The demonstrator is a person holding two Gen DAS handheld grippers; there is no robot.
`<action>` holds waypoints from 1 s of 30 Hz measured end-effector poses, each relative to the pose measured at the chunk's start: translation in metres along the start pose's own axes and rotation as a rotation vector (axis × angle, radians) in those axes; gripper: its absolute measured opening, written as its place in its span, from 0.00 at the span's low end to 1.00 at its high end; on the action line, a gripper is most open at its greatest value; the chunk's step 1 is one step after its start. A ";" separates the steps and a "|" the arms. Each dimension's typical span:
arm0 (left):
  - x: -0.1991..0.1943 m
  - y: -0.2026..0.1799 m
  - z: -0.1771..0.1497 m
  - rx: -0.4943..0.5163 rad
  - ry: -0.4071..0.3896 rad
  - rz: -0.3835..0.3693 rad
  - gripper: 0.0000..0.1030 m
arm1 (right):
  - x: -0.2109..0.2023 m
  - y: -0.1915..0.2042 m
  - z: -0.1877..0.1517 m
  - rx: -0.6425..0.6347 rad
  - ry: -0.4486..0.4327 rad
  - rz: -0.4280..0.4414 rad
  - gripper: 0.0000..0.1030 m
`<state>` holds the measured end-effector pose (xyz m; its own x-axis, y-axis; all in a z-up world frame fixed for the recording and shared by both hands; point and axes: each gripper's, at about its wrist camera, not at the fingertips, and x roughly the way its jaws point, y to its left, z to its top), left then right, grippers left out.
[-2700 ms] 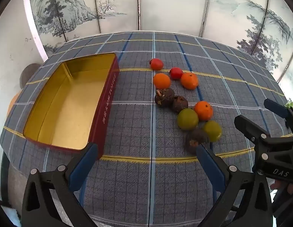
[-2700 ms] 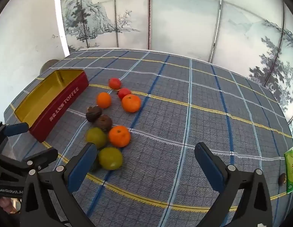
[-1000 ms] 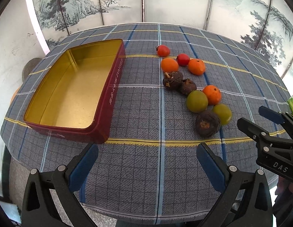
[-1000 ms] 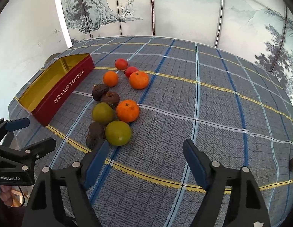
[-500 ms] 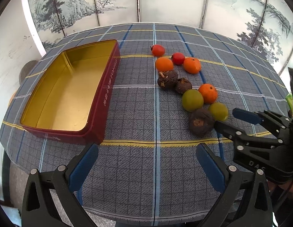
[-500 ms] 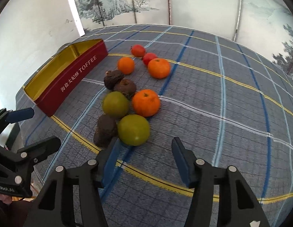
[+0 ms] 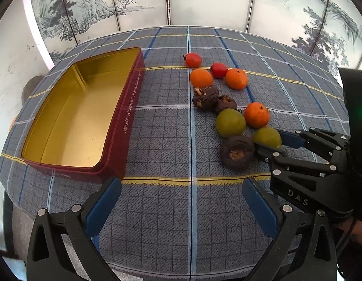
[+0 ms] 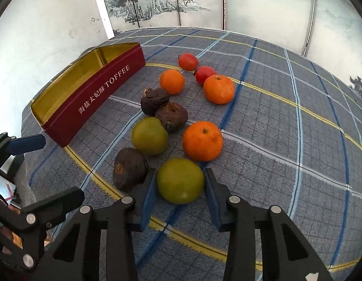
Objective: Organize fruits
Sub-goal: 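Grasp the green lime with the right tool while the left tool grasps a brown dried fruit, then carry the brown dried fruit into the tin with the left tool and release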
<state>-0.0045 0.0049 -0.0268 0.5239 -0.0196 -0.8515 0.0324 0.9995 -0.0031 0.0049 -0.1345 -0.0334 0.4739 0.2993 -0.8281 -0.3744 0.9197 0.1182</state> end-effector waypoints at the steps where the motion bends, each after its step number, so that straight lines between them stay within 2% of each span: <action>1: 0.000 0.000 0.000 0.001 0.001 -0.001 0.99 | 0.000 0.000 0.001 0.001 0.001 0.002 0.34; 7: 0.001 -0.006 0.003 0.019 0.003 -0.010 0.95 | -0.005 -0.008 -0.004 0.023 -0.003 -0.007 0.33; 13: 0.005 -0.016 0.006 0.041 0.006 -0.046 0.89 | -0.016 -0.042 -0.013 0.107 -0.013 -0.081 0.33; 19: 0.012 -0.026 0.012 0.053 0.019 -0.104 0.79 | -0.024 -0.076 -0.016 0.162 -0.032 -0.177 0.33; 23: 0.019 -0.036 0.019 0.070 0.016 -0.128 0.74 | -0.026 -0.092 -0.020 0.206 -0.038 -0.191 0.33; 26: 0.026 -0.043 0.025 0.077 0.026 -0.149 0.67 | -0.027 -0.096 -0.024 0.221 -0.045 -0.176 0.33; 30: 0.037 -0.049 0.029 0.079 0.050 -0.156 0.51 | -0.028 -0.097 -0.026 0.223 -0.048 -0.177 0.33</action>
<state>0.0385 -0.0453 -0.0429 0.4645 -0.1707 -0.8690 0.1774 0.9793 -0.0975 0.0069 -0.2383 -0.0362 0.5556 0.1360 -0.8202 -0.1001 0.9903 0.0963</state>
